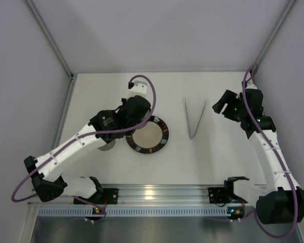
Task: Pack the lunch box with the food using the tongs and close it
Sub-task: Close the box lid on the packing box.
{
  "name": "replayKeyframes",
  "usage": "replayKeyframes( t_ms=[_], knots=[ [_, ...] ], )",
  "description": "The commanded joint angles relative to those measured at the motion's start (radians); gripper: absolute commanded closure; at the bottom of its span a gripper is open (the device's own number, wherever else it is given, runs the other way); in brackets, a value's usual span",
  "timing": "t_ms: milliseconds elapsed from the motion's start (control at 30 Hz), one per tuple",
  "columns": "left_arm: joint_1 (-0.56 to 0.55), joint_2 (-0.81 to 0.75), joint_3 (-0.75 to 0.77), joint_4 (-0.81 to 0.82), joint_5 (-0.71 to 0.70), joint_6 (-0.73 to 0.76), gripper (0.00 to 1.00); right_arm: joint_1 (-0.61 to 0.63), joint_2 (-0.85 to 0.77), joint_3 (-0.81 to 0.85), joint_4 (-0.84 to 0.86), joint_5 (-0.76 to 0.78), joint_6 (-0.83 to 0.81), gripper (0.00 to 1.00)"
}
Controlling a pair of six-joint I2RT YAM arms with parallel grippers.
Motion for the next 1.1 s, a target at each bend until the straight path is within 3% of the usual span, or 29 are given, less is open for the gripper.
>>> replayKeyframes(
  t_ms=[0, 200, 700, 1067],
  knots=[
    [0.032, -0.03, -0.012, -0.084, -0.036, -0.068, 1.0, -0.018, 0.01, -0.005, 0.066, -0.039, 0.004, 0.29],
    [0.19, -0.084, -0.058, -0.111, 0.034, -0.09, 1.0, -0.004, 0.029, -0.028, 0.089, -0.064, 0.009, 0.29],
    [0.401, -0.105, -0.061, -0.236, 0.05, -0.134, 1.0, 0.074, 0.089, -0.034, 0.123, -0.07, 0.009, 0.29],
    [0.586, -0.111, -0.132, -0.189, 0.134, -0.056, 0.98, 0.135, 0.141, -0.027, 0.145, -0.064, 0.012, 0.29]
  ],
)
